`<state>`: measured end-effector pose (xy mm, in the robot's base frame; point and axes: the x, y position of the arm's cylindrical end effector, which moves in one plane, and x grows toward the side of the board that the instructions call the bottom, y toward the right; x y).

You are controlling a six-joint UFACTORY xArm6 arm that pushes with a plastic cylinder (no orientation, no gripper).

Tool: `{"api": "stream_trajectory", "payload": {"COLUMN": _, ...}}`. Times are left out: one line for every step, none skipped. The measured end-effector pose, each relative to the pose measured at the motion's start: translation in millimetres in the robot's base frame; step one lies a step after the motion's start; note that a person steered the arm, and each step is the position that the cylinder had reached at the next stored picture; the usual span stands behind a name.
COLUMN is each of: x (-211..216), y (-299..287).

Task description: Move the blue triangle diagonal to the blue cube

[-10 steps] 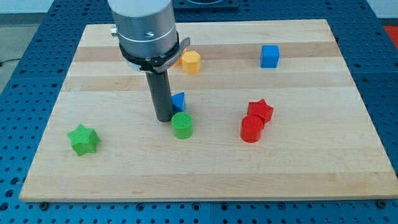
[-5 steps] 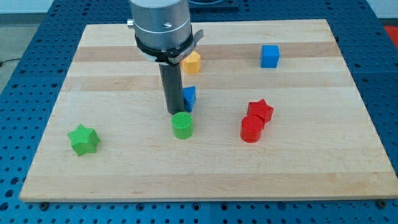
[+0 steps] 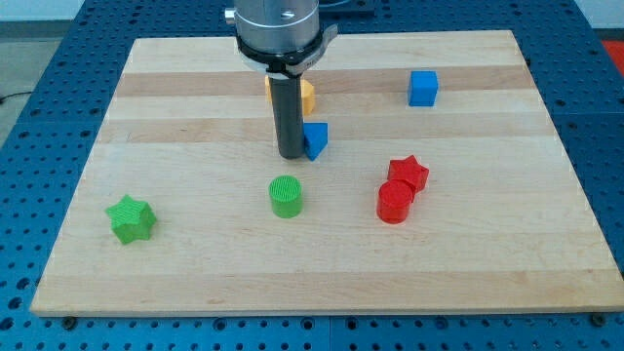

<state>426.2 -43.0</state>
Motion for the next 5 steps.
{"api": "stream_trajectory", "payload": {"x": -2, "y": 3}}
{"api": "stream_trajectory", "payload": {"x": -5, "y": 13}}
{"api": "stream_trajectory", "payload": {"x": -10, "y": 24}}
{"api": "stream_trajectory", "payload": {"x": -15, "y": 37}}
{"api": "stream_trajectory", "payload": {"x": -18, "y": 50}}
